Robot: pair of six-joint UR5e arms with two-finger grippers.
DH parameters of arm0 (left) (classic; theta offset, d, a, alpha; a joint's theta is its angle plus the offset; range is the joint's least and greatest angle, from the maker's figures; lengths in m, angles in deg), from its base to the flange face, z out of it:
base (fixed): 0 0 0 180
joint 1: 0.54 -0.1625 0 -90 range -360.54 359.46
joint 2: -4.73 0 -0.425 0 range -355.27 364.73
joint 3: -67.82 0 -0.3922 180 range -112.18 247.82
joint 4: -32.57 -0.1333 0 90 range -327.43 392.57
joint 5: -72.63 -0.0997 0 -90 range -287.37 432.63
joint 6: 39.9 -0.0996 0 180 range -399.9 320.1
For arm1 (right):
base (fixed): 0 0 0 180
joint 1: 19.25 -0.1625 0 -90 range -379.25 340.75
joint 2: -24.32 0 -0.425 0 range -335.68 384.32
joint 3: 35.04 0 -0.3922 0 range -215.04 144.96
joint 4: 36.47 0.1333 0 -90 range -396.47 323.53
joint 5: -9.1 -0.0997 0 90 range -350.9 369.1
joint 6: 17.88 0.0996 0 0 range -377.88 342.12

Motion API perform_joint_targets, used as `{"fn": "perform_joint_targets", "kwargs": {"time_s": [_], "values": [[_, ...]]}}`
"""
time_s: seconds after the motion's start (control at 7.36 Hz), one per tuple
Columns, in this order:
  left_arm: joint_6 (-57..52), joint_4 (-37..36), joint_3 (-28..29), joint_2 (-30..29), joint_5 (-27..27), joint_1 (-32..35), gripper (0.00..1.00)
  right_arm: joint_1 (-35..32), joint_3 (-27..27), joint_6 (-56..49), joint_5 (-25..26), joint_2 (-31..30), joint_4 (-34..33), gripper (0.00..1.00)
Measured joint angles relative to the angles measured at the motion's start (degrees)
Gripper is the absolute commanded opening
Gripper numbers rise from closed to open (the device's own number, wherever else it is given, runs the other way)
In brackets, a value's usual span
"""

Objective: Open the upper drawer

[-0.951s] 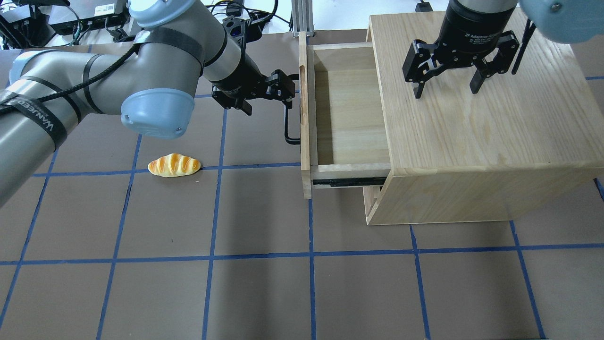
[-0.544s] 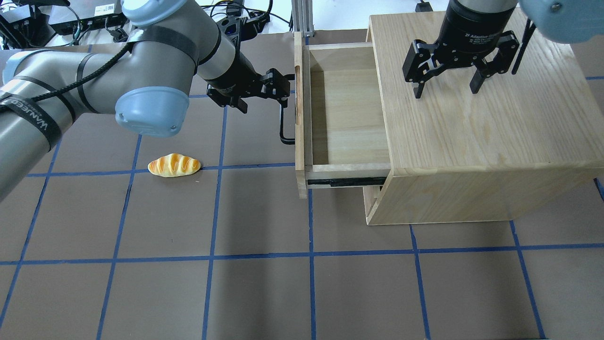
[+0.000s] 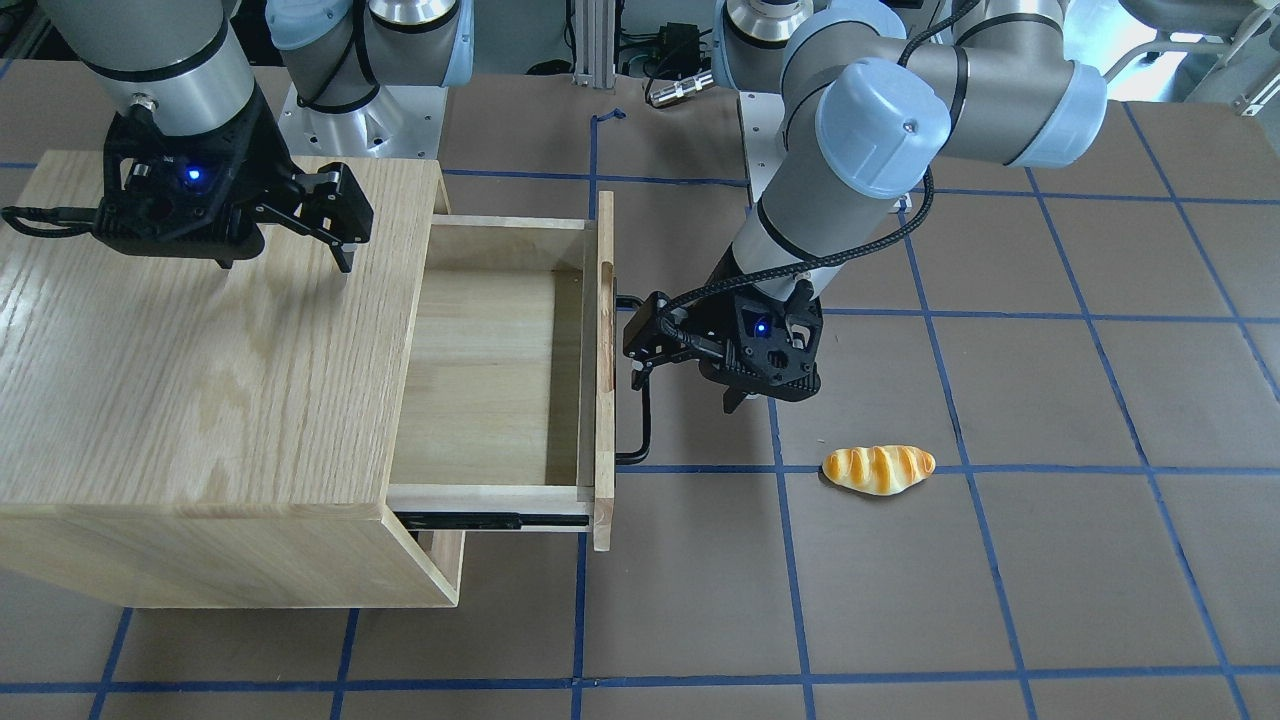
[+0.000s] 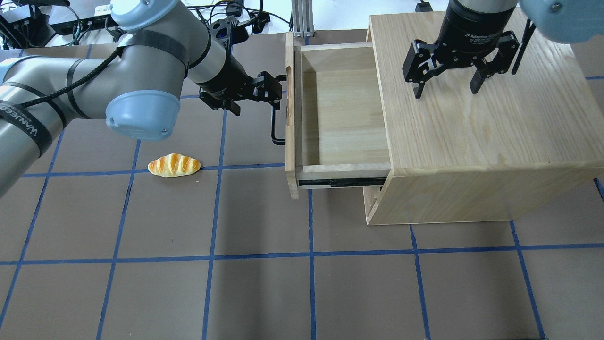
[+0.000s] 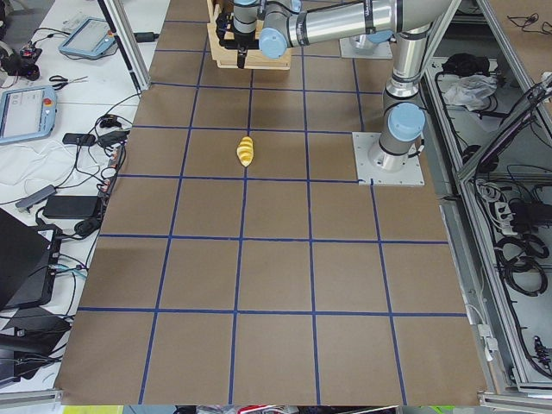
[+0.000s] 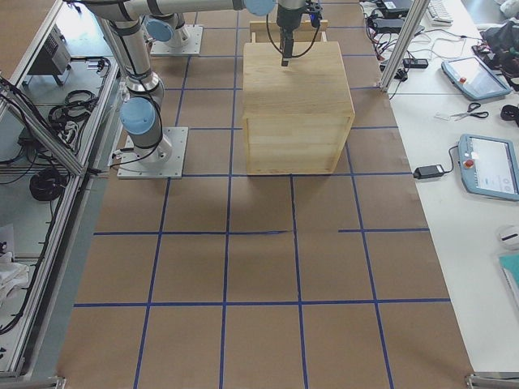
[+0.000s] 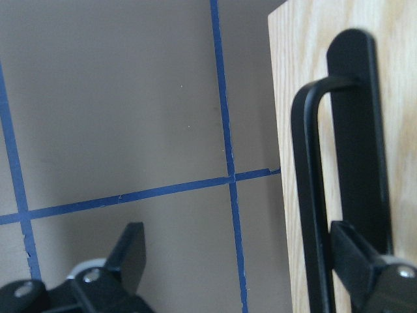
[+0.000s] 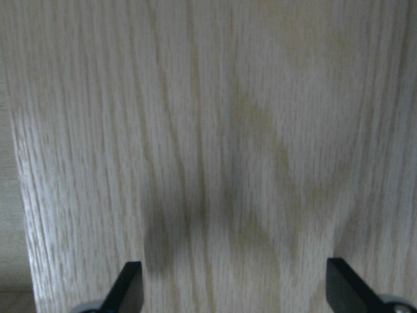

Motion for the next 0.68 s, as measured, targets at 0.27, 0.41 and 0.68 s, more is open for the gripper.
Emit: {"fn": "perform_joint_targets", "kwargs": {"time_s": [0.27,0.41,0.68], "values": [[-0.56,-0.01,-0.09,0.35,0.02,-0.34,1.00,0.00,0.00,0.01,0.00,0.00,0.00,1.00],[-0.64,0.01,-0.09,0.53,-0.05,-0.39,1.00,0.00,-0.01,-0.01,0.00,0.00,0.00,1.00],[-0.66,4.69,0.89,2.37,-0.99,-0.70,1.00,0.00,-0.03,0.00,0.00,0.00,0.00,1.00]]}}
